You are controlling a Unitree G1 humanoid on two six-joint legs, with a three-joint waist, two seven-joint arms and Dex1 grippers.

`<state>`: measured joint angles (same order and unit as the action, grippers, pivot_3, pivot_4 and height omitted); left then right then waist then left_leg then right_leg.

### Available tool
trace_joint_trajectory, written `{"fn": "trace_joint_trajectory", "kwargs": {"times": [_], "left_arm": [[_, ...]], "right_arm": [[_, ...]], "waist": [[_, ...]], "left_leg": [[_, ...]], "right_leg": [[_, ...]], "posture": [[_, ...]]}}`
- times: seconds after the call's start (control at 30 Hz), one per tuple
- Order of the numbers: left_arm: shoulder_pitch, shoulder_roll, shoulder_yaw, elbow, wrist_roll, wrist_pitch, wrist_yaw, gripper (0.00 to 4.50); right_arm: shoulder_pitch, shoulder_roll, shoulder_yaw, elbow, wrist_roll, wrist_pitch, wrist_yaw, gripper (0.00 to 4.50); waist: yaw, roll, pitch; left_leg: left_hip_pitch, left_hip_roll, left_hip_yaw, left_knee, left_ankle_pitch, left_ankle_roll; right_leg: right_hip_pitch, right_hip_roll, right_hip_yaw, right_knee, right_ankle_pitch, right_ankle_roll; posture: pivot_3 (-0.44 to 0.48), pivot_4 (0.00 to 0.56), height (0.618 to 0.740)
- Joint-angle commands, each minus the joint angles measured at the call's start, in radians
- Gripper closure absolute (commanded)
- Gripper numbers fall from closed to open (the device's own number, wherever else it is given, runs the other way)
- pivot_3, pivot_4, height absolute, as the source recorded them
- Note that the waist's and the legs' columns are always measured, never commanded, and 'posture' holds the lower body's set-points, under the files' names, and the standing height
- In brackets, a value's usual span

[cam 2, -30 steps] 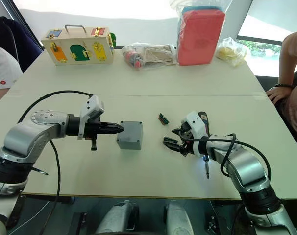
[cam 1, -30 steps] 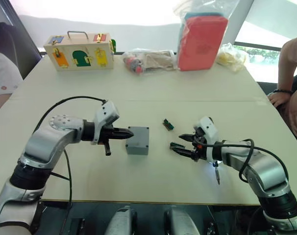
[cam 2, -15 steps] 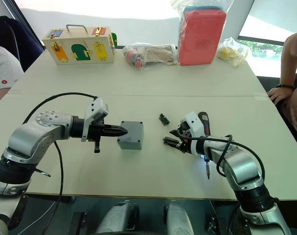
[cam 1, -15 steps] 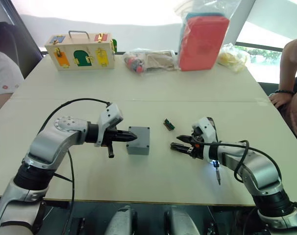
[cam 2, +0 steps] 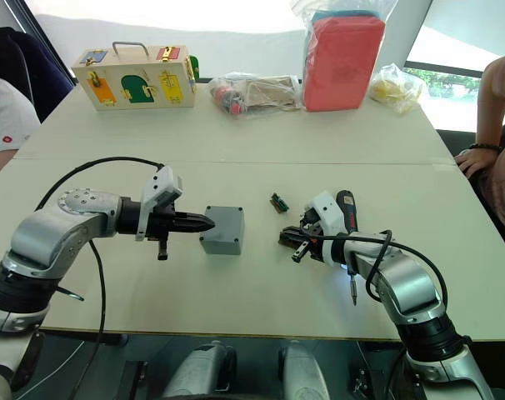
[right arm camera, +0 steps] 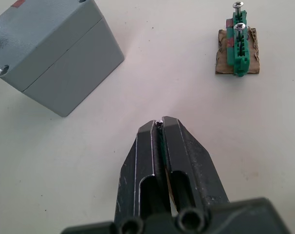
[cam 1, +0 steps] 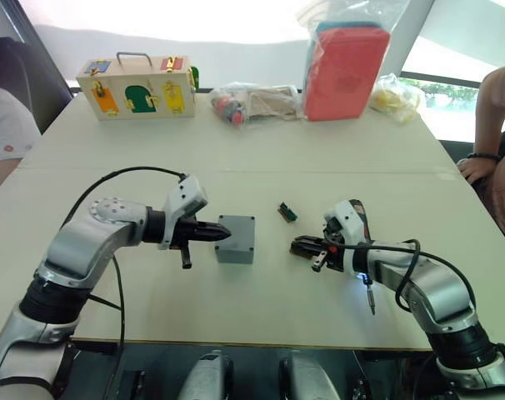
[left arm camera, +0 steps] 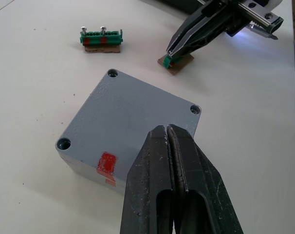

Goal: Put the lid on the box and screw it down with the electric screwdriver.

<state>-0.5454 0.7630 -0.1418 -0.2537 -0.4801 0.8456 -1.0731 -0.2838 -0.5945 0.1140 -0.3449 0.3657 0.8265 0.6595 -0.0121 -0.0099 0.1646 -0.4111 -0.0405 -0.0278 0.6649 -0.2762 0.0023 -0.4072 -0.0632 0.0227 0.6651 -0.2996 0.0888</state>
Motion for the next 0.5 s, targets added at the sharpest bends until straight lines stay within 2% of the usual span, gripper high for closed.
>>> {"fn": "trace_joint_trajectory", "kwargs": {"times": [0.03, 0.17, 0.37, 0.5], "left_arm": [[-0.013, 0.021, 0.033, 0.003, -0.020, -0.013, -0.022, 4.50], [-0.034, 0.023, 0.066, 0.032, -0.068, 0.001, -0.054, 4.50], [-0.047, 0.030, 0.054, 0.073, -0.058, -0.024, -0.073, 4.50], [-0.061, 0.022, 0.085, 0.115, -0.075, -0.018, -0.068, 4.50]], "right_arm": [[-0.020, -0.007, -0.016, -0.022, 0.008, -0.007, 0.009, 4.43], [-0.038, -0.017, -0.040, -0.056, 0.032, 0.019, 0.015, 4.43], [-0.072, -0.023, -0.060, -0.087, 0.055, 0.051, 0.011, 4.43], [-0.183, 0.024, -0.059, -0.109, 0.088, 0.048, 0.007, 4.43]], "waist": [[0.000, 0.000, 0.000], [0.000, 0.000, 0.000], [0.000, 0.000, 0.000], [-0.004, 0.000, 0.000]], "left_leg": [[0.000, 0.000, 0.000, 0.000, 0.000, 0.000], [0.000, 0.000, 0.000, 0.000, 0.000, 0.000], [0.000, 0.000, 0.000, 0.000, 0.000, 0.000], [0.000, 0.000, 0.000, 0.001, 0.000, 0.000]], "right_leg": [[0.000, 0.000, 0.000, 0.000, 0.000, 0.000], [0.000, 0.000, 0.000, 0.000, 0.000, 0.000], [0.000, 0.000, 0.000, 0.000, 0.000, 0.000], [0.000, 0.000, 0.000, 0.000, 0.000, 0.000]], "posture": [[0.000, 0.150, 0.738], [0.000, 0.150, 0.738], [0.000, 0.150, 0.738], [0.000, 0.150, 0.738]]}}
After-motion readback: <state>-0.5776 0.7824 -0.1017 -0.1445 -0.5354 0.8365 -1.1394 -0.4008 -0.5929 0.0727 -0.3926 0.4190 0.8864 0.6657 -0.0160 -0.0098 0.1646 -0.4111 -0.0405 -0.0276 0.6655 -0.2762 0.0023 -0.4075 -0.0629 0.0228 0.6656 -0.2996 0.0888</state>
